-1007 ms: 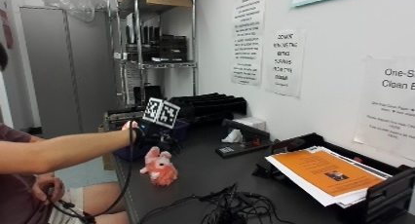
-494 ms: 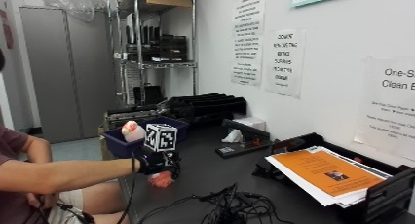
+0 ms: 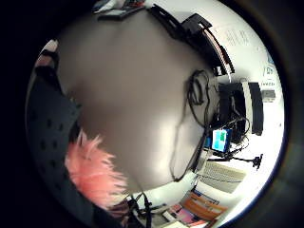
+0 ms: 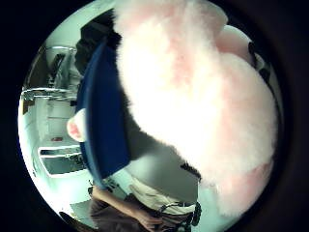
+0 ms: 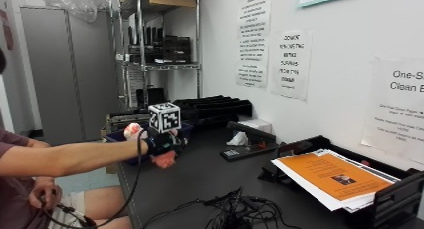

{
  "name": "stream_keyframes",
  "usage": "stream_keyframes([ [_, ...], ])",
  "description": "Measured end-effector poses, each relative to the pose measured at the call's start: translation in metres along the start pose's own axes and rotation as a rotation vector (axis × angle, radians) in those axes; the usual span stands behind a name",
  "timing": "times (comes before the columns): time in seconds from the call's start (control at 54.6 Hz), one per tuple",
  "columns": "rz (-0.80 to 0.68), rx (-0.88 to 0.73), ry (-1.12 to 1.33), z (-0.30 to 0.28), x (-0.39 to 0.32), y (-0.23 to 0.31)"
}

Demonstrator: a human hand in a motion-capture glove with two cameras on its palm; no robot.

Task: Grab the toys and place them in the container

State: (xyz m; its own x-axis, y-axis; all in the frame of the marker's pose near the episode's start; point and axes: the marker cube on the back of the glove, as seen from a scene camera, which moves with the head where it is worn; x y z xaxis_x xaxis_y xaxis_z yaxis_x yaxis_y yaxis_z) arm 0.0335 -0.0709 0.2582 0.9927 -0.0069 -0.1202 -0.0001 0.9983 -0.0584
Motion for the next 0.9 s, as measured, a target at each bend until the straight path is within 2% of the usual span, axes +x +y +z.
stream_keyframes([
  [0.256, -0.013, 0.12, 0.088, -0.136, -0.03, -0.032],
  [0.403, -0.033, 0.161, 0.083, -0.18, -0.056, -0.044],
  [0.623, -0.123, 0.165, 0.114, -0.199, -0.124, -0.061],
  [0.897, -0.303, 0.131, 0.078, -0.176, -0.259, -0.084],
])
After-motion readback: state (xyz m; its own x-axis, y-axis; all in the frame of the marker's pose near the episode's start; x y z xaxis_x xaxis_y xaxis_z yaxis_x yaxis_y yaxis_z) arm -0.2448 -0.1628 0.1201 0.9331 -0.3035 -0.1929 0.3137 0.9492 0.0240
